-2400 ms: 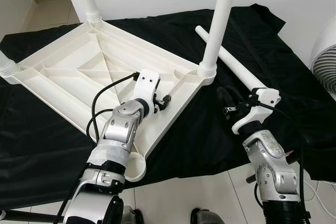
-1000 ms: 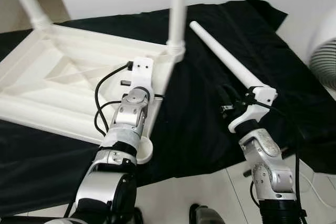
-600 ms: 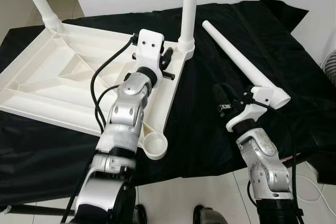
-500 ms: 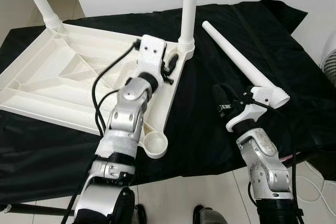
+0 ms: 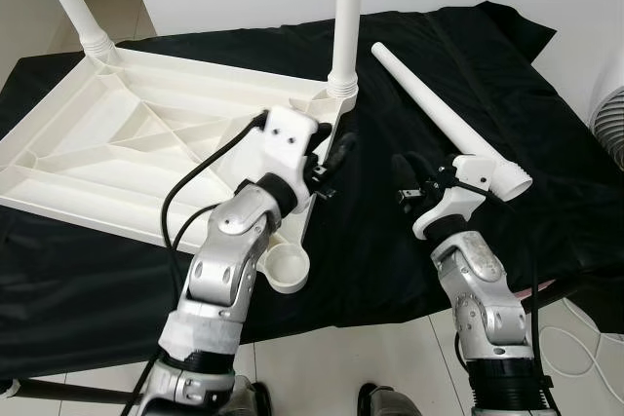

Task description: Building children table

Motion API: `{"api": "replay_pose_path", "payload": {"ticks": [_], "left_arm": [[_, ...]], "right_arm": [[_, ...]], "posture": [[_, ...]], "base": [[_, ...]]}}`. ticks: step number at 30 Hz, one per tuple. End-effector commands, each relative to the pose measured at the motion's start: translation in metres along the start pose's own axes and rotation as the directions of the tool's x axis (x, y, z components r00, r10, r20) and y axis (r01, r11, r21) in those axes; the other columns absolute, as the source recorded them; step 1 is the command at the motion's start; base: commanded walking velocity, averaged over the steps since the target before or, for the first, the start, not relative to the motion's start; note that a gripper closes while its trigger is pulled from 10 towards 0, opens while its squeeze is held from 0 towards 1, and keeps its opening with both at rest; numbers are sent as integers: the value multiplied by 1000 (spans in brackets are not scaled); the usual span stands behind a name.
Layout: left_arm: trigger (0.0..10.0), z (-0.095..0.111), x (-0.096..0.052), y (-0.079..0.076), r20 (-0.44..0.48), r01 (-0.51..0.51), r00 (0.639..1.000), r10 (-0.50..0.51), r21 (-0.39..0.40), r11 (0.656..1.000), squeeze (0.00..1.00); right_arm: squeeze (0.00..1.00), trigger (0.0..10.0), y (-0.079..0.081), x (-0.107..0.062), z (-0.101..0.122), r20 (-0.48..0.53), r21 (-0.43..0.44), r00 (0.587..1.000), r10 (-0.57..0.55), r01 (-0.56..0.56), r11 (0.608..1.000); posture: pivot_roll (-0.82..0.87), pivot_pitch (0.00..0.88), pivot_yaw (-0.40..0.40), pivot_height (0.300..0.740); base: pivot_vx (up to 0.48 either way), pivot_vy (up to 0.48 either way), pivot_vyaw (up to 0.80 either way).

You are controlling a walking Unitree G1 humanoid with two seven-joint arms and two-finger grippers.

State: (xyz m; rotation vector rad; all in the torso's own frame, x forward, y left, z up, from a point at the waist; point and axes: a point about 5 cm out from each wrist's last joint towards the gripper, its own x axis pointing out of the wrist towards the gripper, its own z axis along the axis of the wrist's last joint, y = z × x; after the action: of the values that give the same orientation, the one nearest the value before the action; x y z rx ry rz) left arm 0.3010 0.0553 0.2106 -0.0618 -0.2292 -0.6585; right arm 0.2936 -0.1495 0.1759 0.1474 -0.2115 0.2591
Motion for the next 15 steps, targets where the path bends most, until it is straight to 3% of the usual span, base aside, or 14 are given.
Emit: {"api": "replay_pose_path", "payload": {"ticks": [1,2,10,13,14,15], "left_arm": [[10000,0,-3,0,-1,-3,1000,3,6,1000,0],[10000,-1,-5,1,2,-16,1000,16,-47,999,1000],[10000,9,-6,5,37,-55,998,55,-18,998,1000],[10000,11,-10,10,34,-98,994,100,-64,993,1000],[10000,11,-10,13,21,-131,991,133,-83,988,0],[10000,11,-10,13,21,-131,991,133,-83,988,0]], "right_arm": [[180,10000,2,1,-2,-6,-2,1000,11,-11,1000],[1000,10000,2,2,-2,1,8,1000,26,-26,1000],[1000,10000,3,11,1,13,6,999,33,-33,999],[1000,10000,3,14,1,18,-1,1000,22,-22,1000],[1000,10000,2,17,0,9,-8,1000,0,0,1000],[1000,10000,2,17,0,9,-8,1000,0,0,1000]], "posture": [[-91,95,55,740],[-87,94,48,740],[-61,109,28,740],[-41,136,19,740],[-39,137,18,740],[-39,137,18,740]], "base": [[0,0,0],[0,0,0],[0,0,0],[0,0,0],[0,0,0],[0,0,0]]}}
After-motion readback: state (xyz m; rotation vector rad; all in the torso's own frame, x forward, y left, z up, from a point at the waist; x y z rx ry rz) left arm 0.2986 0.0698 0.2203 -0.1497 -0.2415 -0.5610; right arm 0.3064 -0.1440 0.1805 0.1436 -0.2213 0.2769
